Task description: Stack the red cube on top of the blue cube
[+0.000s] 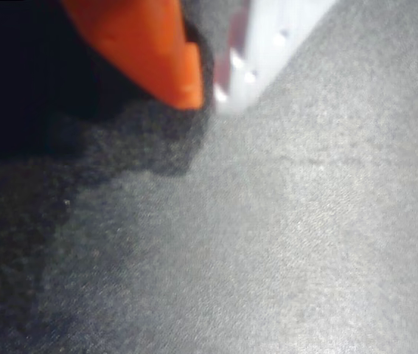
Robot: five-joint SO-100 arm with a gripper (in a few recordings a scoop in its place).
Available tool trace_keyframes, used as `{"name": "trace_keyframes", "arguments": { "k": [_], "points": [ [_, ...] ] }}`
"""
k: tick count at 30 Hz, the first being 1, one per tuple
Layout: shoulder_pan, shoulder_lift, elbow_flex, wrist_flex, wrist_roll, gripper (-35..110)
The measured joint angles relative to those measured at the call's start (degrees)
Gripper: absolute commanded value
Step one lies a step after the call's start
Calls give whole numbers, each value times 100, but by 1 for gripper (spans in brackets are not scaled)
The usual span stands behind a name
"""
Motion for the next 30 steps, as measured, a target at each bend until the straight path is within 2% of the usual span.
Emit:
{"name": "trace_keyframes", "arguments": {
  "k": [30],
  "points": [
    [0,0,0,0,-149,0]
  ]
}}
